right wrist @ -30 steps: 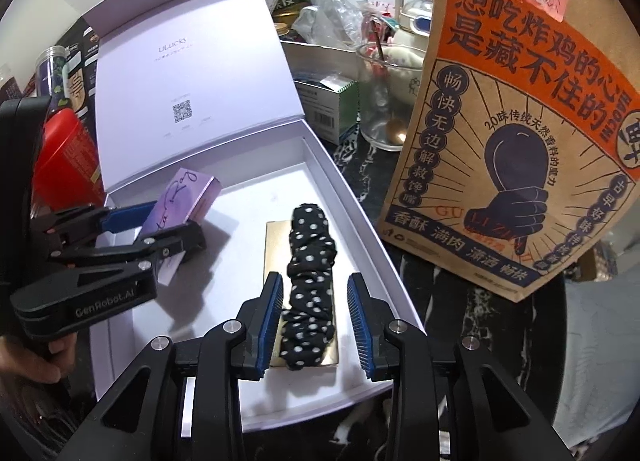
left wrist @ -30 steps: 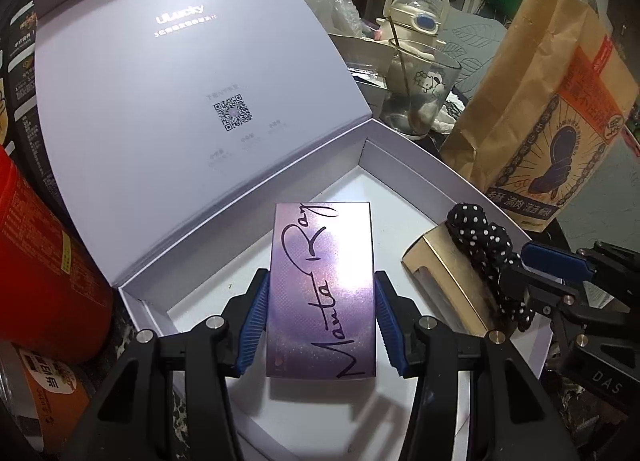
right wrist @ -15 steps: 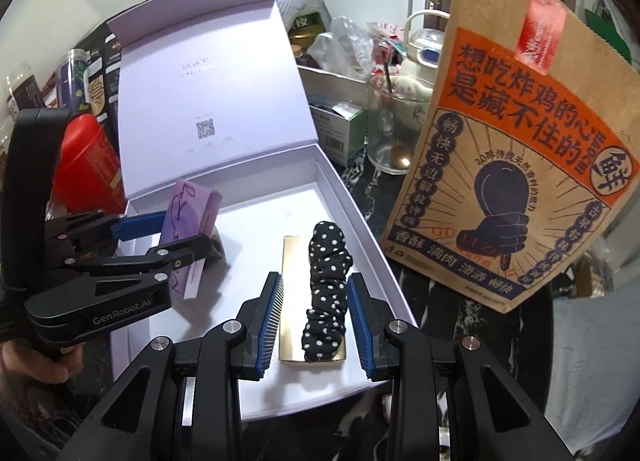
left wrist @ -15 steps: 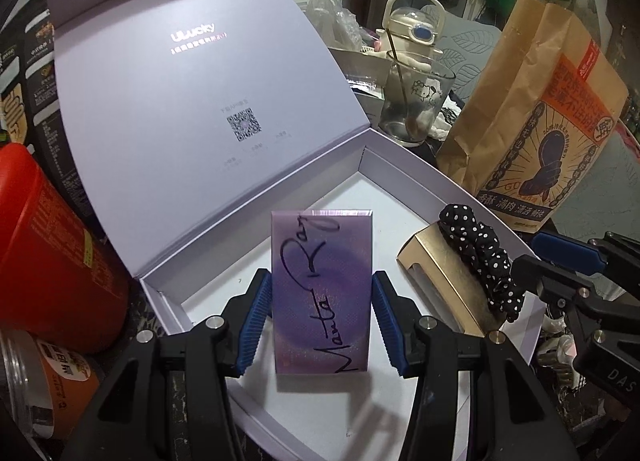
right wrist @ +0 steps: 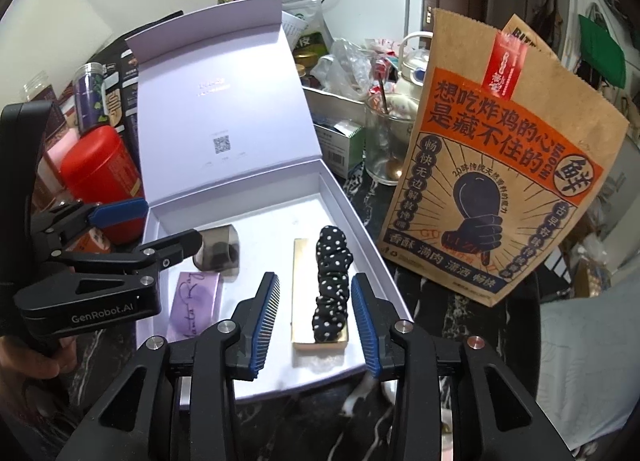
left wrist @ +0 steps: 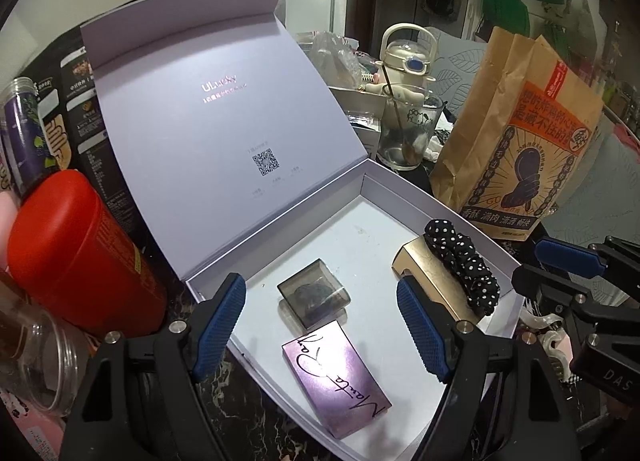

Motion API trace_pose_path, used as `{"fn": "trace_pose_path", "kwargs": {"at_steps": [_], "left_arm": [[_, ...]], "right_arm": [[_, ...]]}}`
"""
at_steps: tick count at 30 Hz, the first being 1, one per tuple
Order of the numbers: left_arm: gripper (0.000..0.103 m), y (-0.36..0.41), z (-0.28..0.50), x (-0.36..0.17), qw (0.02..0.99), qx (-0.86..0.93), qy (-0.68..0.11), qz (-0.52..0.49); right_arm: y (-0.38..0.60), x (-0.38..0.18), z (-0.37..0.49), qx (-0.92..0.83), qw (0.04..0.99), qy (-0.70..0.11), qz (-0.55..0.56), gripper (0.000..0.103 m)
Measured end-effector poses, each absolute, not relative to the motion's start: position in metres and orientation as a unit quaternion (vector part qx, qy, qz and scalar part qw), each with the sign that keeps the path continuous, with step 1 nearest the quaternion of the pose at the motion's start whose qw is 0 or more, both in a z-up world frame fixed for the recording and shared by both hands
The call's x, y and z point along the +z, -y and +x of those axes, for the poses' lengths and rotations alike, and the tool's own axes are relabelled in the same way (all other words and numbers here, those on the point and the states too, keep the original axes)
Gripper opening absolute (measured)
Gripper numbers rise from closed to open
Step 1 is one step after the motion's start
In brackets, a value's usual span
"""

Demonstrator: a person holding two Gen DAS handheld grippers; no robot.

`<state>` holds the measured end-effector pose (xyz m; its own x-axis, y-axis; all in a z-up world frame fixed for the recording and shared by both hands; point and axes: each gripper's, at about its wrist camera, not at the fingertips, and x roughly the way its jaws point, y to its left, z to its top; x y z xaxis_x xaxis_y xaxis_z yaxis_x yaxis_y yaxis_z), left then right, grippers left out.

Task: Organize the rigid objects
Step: 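Lower the scrunchie onto the gold box with the right tool while the left lowers the card into the box, then withdraw both open tools from the lavender box back over the table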

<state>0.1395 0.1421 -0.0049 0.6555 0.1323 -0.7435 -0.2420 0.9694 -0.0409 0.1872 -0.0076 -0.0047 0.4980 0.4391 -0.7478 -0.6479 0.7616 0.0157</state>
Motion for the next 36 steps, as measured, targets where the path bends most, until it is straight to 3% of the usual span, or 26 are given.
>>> {"fn": "trace_pose_path", "kwargs": {"at_steps": [9,12,21,25,32,36], "left_arm": [[0.078,-0.131,0.122,0.020,0.918,0.107,-0.379,-0.044],[0.078,-0.127,0.114,0.029,0.923,0.109,-0.368,-0.035],[0.079,-0.109,0.091,0.052,0.933,0.106,-0.343,-0.027],[0.093,-0.100,0.079,0.058,0.937,0.105,-0.333,-0.027],[0.094,-0.084,0.054,0.062,0.940,0.096,-0.327,-0.026],[0.100,-0.076,0.041,0.060,0.941,0.091,-0.326,-0.023]], "right_arm": [[0.018,0.017,0.165,0.303,0.873,-0.355,-0.140,0.037],[0.024,0.027,0.158,0.302,0.878,-0.344,-0.138,0.042],[0.047,0.053,0.127,0.296,0.896,-0.305,-0.131,0.045],[0.060,0.060,0.113,0.293,0.901,-0.294,-0.125,0.047],[0.085,0.064,0.087,0.290,0.908,-0.284,-0.108,0.054],[0.097,0.061,0.072,0.281,0.910,-0.287,-0.104,0.056]]}}
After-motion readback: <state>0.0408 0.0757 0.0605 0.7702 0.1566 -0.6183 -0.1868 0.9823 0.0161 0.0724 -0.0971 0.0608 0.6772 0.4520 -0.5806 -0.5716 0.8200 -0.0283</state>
